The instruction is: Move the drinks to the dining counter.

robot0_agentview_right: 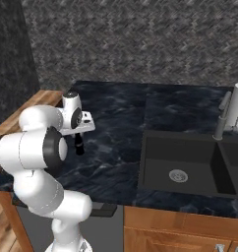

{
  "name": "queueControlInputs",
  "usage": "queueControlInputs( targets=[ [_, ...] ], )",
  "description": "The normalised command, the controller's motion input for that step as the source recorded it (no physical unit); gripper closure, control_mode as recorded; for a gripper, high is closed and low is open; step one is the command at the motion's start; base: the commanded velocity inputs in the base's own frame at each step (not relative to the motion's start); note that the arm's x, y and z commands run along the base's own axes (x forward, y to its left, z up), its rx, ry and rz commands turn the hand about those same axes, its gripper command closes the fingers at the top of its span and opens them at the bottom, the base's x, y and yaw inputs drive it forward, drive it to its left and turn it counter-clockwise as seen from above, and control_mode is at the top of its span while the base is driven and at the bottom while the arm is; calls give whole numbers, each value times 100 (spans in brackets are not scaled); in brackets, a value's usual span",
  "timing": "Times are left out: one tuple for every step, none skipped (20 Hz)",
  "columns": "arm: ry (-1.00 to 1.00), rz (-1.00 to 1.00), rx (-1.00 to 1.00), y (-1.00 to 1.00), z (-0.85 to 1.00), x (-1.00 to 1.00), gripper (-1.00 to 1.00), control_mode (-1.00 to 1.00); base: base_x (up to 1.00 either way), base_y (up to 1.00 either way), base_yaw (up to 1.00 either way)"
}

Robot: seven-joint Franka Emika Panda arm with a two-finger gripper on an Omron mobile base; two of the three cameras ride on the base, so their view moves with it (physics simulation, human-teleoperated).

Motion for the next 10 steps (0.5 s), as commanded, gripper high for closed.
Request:
queueControlInputs(
  targets=[
    [0,0,0,0,-27,19,100,-100,0,0,0],
    [0,0,0,0,-26,16,100,-100,0,0,0],
    [0,0,0,0,-29,15,100,-100,0,0,0],
    [0,0,0,0,-31,19,100,-100,0,0,0],
    [0,0,0,0,-35,20,100,-100,0,0,0],
    [0,0,0,0,-36,21,100,-100,0,0,0],
    [0,0,0,0,-36,16,100,-100,0,0,0],
    [0,0,0,0,-37,12,100,-100,0,0,0],
    [0,0,0,2,-37,4,100,-100,0,0,0],
    [0,0,0,18,-34,0,-100,-100,0,0,0]
  ],
)
